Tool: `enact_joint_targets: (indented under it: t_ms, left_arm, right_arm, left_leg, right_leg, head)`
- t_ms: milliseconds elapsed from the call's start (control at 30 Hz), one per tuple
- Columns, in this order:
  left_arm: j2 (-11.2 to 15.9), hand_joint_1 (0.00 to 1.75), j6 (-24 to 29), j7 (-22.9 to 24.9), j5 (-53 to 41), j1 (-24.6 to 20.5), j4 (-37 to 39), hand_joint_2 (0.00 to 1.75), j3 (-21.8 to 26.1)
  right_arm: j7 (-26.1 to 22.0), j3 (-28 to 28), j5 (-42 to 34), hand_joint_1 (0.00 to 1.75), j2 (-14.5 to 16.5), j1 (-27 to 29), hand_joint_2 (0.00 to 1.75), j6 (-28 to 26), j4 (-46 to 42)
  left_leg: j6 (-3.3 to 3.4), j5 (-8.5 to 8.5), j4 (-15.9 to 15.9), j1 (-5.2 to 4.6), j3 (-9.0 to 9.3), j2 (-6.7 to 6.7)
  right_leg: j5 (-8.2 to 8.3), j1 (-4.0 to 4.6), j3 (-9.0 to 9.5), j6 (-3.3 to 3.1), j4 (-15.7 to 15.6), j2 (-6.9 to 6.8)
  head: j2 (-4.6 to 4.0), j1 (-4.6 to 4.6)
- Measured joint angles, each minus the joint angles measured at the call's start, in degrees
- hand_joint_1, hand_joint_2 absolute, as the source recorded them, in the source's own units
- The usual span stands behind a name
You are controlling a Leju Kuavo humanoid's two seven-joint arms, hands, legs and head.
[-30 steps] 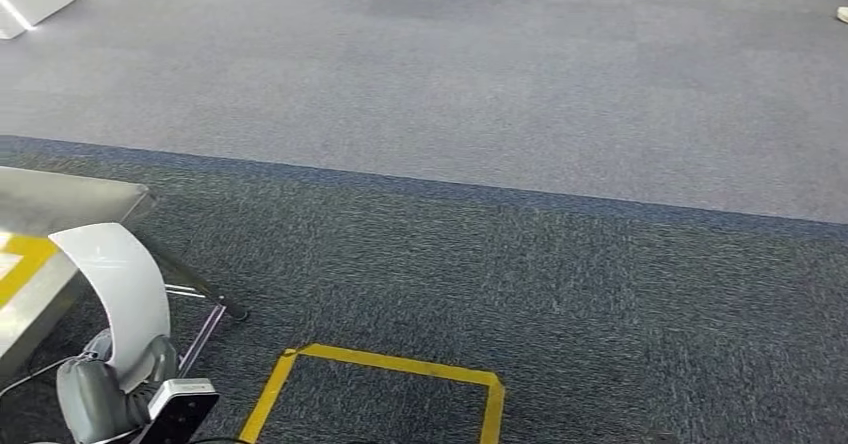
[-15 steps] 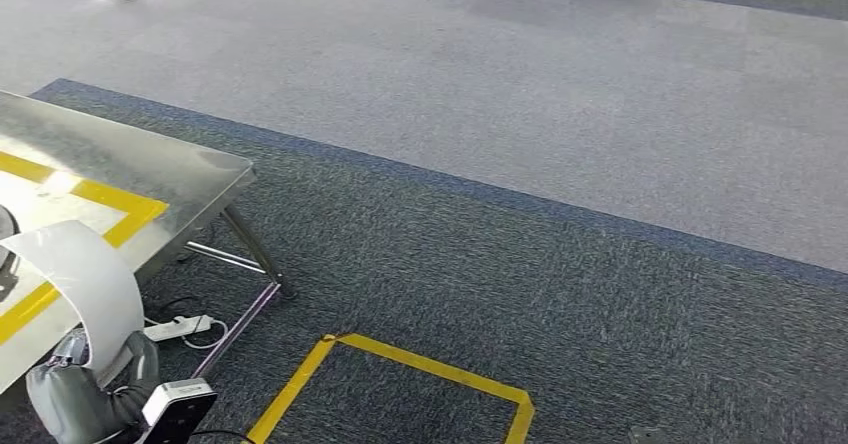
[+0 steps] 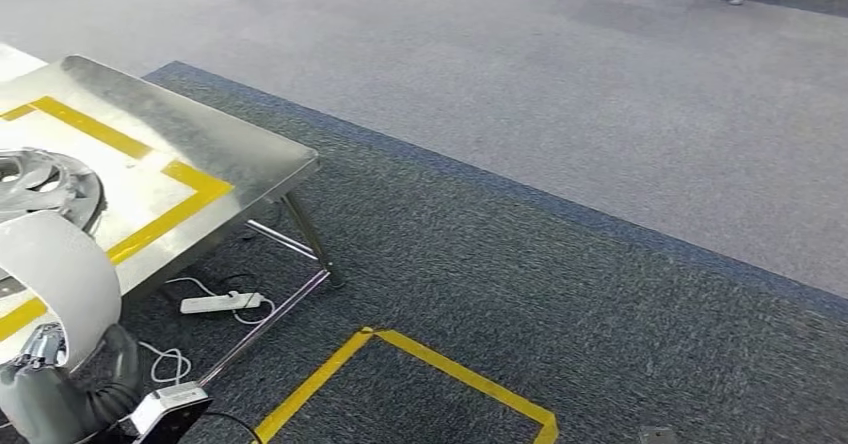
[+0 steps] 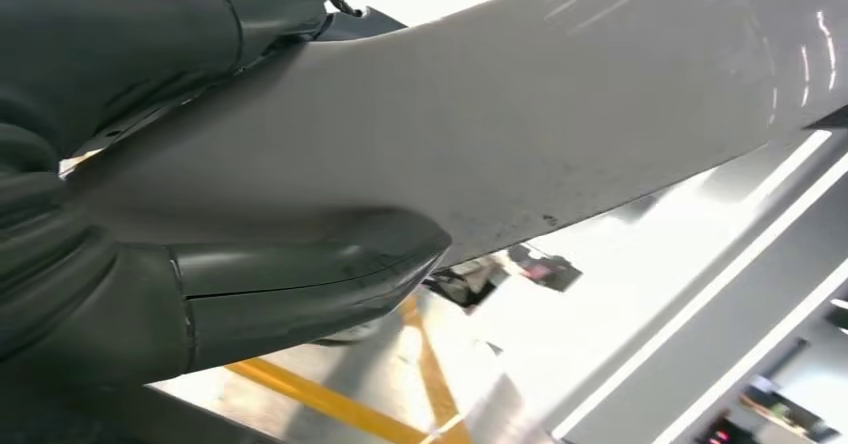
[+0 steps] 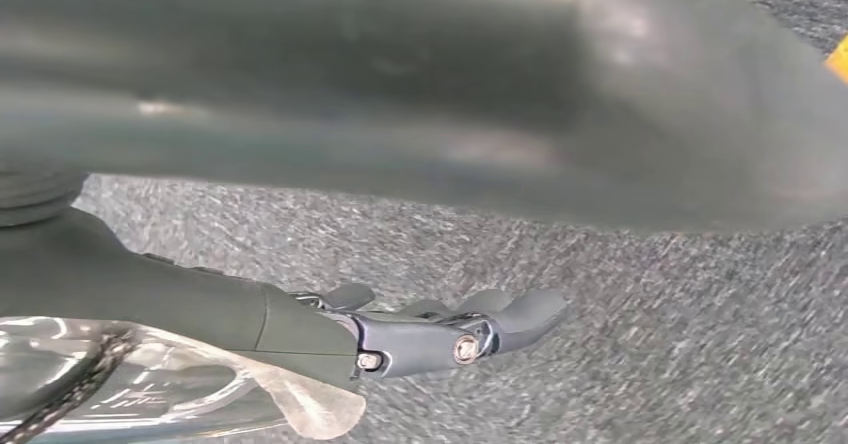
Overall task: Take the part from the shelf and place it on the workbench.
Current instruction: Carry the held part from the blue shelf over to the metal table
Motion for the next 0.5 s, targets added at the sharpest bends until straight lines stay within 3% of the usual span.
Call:
enact_joint_targets:
  t_ms: [33, 67, 133, 167, 233, 300, 367, 433, 500]
  left_arm:
    - [0.0, 1.75, 0.0, 0.0, 0.0, 0.0, -0.1, 1.75, 0.1]
    - [0.0, 1.75, 0.0, 0.0, 0.0, 0.1, -0.2, 1.75, 0.1]
    - [0.0, 1.75, 0.0, 0.0, 0.0, 0.0, -0.5, 1.75, 0.2]
    - [0.0, 1.75, 0.0, 0.0, -0.1, 0.0, -0.6, 1.75, 0.2]
    - [0.0, 1.75, 0.0, -0.1, -0.2, -0.1, -1.2, 1.75, 0.3]
    - [0.0, 1.75, 0.0, -0.1, 0.0, -0.1, -2.0, 1.75, 0.6]
    - [0.0, 1.75, 0.0, -0.2, 0.4, -0.2, -3.0, 1.75, 1.0]
    - [0.0, 1.75, 0.1, -0.2, 0.8, -0.6, -4.0, 1.75, 1.3]
    - [-0.1, 1.75, 0.1, -0.3, 1.4, -0.7, -4.8, 1.75, 1.7]
  right_arm:
    - [0.0, 0.0, 0.0, 0.0, 0.0, 0.0, 0.0, 0.0, 0.0]
    - [0.0, 0.0, 0.0, 0.0, 0.0, -0.1, 0.0, 0.0, 0.0]
    - [0.0, 0.0, 0.0, 0.0, 0.0, -0.2, 0.0, 0.0, 0.0]
    - [0.0, 0.0, 0.0, 0.0, 0.0, -0.3, 0.0, 0.0, 0.0]
    - [0.0, 0.0, 0.0, 0.0, 0.0, -0.4, 0.0, 0.0, 0.0]
    - [0.0, 0.0, 0.0, 0.0, 0.0, -0.6, 0.0, 0.0, 0.0]
    - [0.0, 0.0, 0.0, 0.0, 0.0, -0.9, 0.0, 0.0, 0.0]
    - [0.0, 0.0, 0.0, 0.0, 0.0, -0.7, 0.0, 0.0, 0.0]
    - [0.0, 0.0, 0.0, 0.0, 0.0, -0.3, 0.0, 0.0, 0.0]
  left_leg:
    - [-0.14, 0.68, 0.2, 0.12, -0.1, 0.18]
    - [-0.18, 2.39, -1.9, 0.2, 0.93, 0.48]
    - [0.03, 6.2, -9.5, 0.07, 4.72, 2.41]
    - [0.32, 7.11, -12.7, -0.17, 6.26, 3.6]
    - [1.0, 6.95, -15.0, -0.66, 7.2, 4.84]
    - [1.69, 6.97, -15.2, -0.63, 7.06, 3.65]
    - [2.33, 7.07, -15.6, -0.36, 7.16, 2.35]
    - [2.85, 6.95, -15.6, -0.21, 7.26, 1.1]
    - [3.17, 6.71, -15.6, -0.26, 7.44, -0.47]
  right_leg:
    - [-0.18, 0.0, 0.21, 0.05, 0.0, -0.81]
    - [-0.39, -0.01, 0.51, 0.15, 0.0, -1.55]
    - [-0.96, 0.06, 1.18, 0.62, 0.0, -2.89]
    - [-1.31, 0.21, 1.39, 0.98, 0.1, -3.48]
    - [-1.77, 0.5, 1.72, 1.67, 0.1, -4.73]
    - [-2.15, 0.47, 2.05, 2.25, 0.1, -5.42]
    - [-3.63, 0.27, 1.02, 2.72, 2.2, -3.16]
    - [-6.54, 0.12, -2.68, 2.86, 8.9, -0.14]
    - [-8.19, 0.11, -7.13, 2.9, 15.9, 0.81]
  head:
    - [0.0, -0.01]
    - [0.0, -0.02]
    - [0.0, -0.03]
    - [0.0, -0.05]
    - [0.0, 0.04]
    - [0.0, 0.13]
    - [0.0, 0.28]
    - [0.0, 0.5]
    - [0.0, 0.56]
